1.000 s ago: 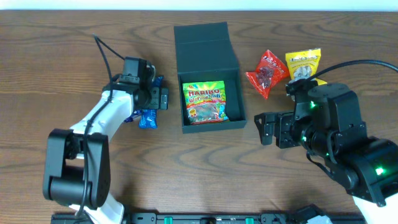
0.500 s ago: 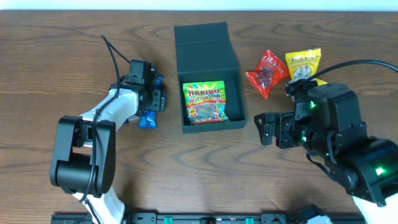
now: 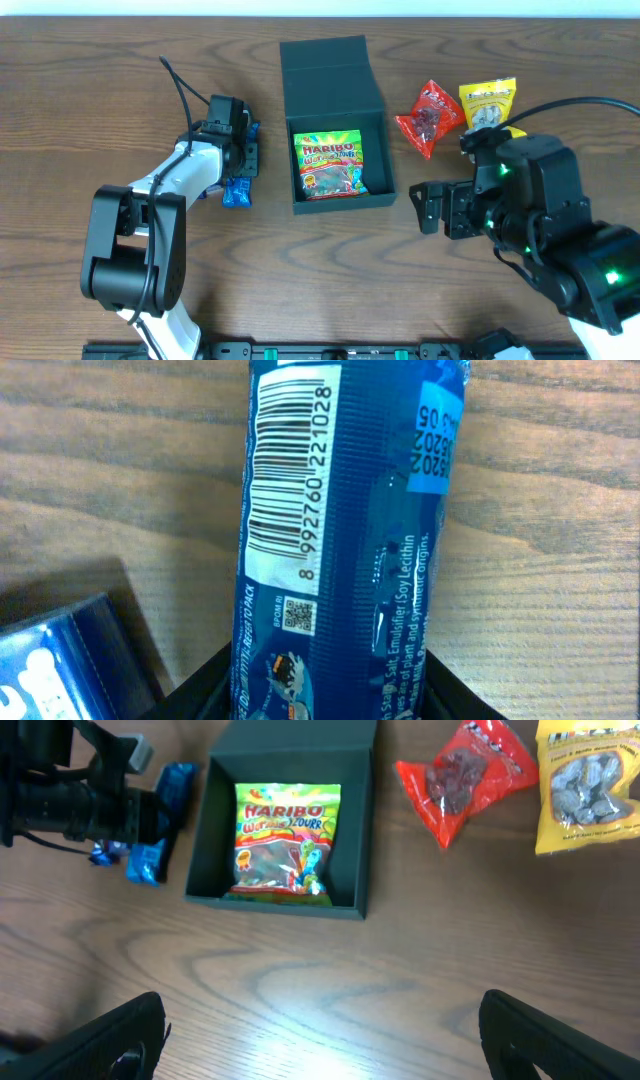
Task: Pack container
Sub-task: 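Carry the blue bar right and place it into the box beside Haribo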
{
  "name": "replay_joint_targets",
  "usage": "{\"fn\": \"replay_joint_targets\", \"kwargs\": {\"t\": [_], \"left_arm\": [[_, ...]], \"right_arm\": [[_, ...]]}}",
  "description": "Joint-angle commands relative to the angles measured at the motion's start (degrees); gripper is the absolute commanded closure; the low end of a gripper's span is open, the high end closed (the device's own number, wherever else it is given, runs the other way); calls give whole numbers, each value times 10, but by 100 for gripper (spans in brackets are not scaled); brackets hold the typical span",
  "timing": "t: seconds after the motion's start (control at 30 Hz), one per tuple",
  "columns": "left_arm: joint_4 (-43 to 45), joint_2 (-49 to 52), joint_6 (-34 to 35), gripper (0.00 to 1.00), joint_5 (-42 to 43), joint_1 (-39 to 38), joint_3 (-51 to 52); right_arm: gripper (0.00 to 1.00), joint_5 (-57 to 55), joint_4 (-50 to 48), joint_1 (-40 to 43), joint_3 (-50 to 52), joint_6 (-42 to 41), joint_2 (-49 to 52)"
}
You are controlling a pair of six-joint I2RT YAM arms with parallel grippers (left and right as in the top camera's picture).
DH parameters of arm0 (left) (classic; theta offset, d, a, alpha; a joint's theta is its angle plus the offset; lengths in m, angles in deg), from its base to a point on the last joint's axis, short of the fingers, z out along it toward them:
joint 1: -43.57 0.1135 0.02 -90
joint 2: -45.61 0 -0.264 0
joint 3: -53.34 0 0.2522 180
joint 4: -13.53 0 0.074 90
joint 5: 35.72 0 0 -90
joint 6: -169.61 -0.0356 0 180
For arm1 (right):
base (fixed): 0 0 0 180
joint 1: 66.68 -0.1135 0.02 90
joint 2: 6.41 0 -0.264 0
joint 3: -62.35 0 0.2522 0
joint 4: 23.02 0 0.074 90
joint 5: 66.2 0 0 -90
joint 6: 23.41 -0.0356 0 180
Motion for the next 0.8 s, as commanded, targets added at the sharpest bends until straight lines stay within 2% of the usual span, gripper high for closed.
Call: {"fn": "replay_joint_targets", "kwargs": {"t": [0.0,0.1,0.33,0.47,0.7,0.77], "left_arm": [[-20,-29,17,62,15,0,-35],[-52,-71,17,72,17,-6,-74],[-63,-155,26,75,12,-57,-132],[-63,-167,106,79,12,-109,-139],[-28,-147,196,79,6,-225,-139],[-15,-132,249,77,-9,-264,-139]], "right_arm": [[1,-2,-2,-4,-10,7,-31],[1,-3,-10,-4,-26,12,-61],[1,-3,-23,-4,-53,20,-117],[1,-1,-23,-4,-54,20,-139],[1,2,-19,-4,-54,20,-146],[1,6,-18,-4,-54,20,-146]]}}
